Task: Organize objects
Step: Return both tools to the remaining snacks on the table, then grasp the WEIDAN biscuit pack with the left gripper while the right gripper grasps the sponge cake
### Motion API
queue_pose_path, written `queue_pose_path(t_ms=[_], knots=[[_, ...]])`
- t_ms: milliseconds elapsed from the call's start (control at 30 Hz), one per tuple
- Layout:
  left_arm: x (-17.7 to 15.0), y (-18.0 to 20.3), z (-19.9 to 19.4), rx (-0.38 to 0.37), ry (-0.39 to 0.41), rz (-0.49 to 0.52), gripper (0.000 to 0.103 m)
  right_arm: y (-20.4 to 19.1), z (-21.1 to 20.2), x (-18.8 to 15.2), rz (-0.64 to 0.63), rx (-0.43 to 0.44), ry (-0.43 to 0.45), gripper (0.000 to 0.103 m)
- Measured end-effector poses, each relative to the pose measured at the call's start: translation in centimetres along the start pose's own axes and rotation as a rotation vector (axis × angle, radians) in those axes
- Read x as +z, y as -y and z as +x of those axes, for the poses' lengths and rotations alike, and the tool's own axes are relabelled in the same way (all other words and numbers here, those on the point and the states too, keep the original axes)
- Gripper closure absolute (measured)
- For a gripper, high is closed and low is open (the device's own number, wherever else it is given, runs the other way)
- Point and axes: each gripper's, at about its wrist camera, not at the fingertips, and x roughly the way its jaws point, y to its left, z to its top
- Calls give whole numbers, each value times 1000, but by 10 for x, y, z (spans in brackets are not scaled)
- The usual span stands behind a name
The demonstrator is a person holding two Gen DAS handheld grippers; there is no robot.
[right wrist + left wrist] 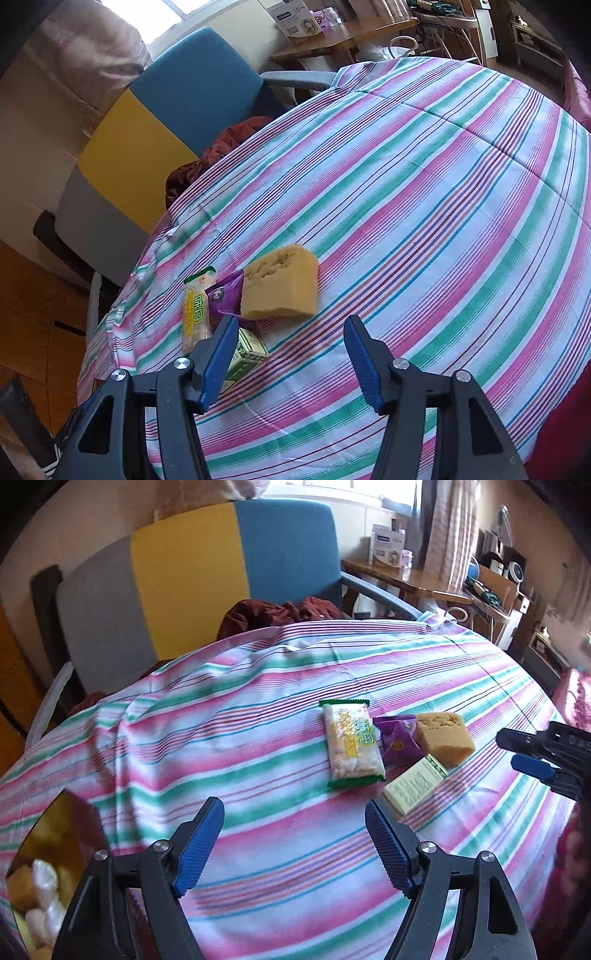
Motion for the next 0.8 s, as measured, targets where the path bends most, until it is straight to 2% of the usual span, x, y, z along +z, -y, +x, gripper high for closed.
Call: queue_pose_path(t_ms=[300, 500, 600, 633, 700, 733, 767, 800], knots=[[45, 31, 66, -52, -54, 76, 24, -5, 5, 0, -9, 42, -31, 43], [55, 41, 109, -43, -114, 109, 22, -5, 10, 2, -5, 55, -51, 43], [54, 37, 126, -45, -132, 88, 22, -5, 11, 2, -10, 56, -53, 43], [54, 34, 129, -47, -135, 74, 24, -5, 12, 2, -11, 55, -56, 43], [52, 26, 128, -63, -108, 37, 35, -4, 14, 2, -8, 51, -62, 43], [51, 23, 126, -52, -95, 38, 48, -4, 14, 3, -6, 48, -62, 43], [49, 20, 123, -46, -87, 37, 56, -4, 15, 3, -5, 46, -63, 43], [46, 14, 121, -51, -87, 20, 56, -3, 15, 3, -5, 45, -63, 43]])
